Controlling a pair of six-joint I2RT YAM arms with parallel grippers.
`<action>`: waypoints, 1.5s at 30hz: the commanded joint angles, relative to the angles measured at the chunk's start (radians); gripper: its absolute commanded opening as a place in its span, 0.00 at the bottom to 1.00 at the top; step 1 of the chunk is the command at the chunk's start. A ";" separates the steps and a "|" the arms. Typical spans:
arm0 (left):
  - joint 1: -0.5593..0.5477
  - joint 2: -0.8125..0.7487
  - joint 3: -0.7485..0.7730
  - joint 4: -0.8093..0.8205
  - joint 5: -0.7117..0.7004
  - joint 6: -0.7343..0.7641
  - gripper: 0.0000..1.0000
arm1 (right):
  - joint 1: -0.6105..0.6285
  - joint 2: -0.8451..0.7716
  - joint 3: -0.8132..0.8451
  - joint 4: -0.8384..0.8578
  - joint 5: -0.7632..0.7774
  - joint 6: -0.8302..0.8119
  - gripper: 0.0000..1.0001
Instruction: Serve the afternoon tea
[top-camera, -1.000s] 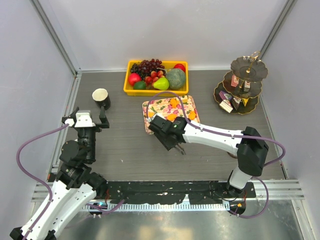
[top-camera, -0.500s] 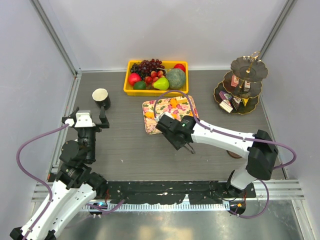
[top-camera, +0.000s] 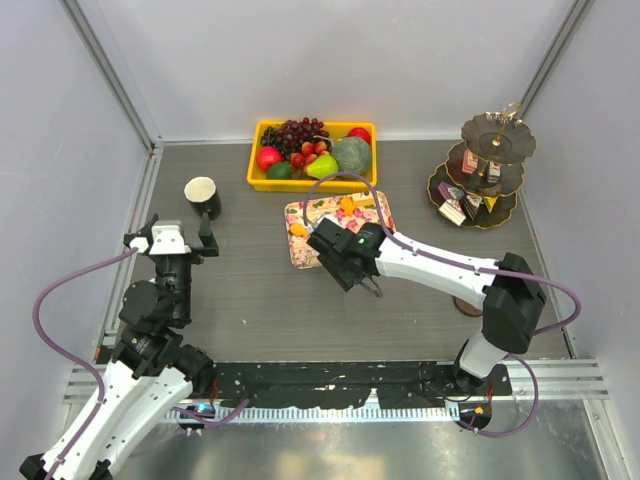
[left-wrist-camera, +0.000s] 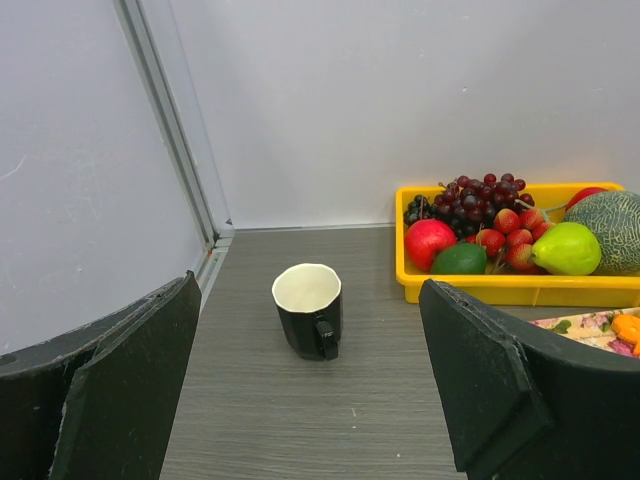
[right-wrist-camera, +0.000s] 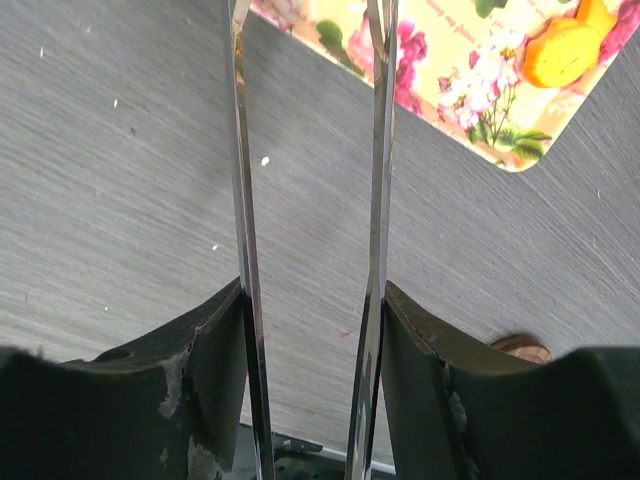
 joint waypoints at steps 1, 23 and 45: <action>-0.004 -0.001 0.019 0.023 0.001 -0.007 0.99 | -0.028 0.038 0.061 0.079 0.010 -0.016 0.55; -0.004 -0.002 0.017 0.026 0.001 -0.005 0.99 | -0.129 -0.155 0.093 -0.067 -0.007 -0.070 0.29; -0.004 -0.009 0.014 0.027 -0.005 -0.002 0.99 | -0.683 -0.310 0.202 -0.197 0.234 -0.231 0.30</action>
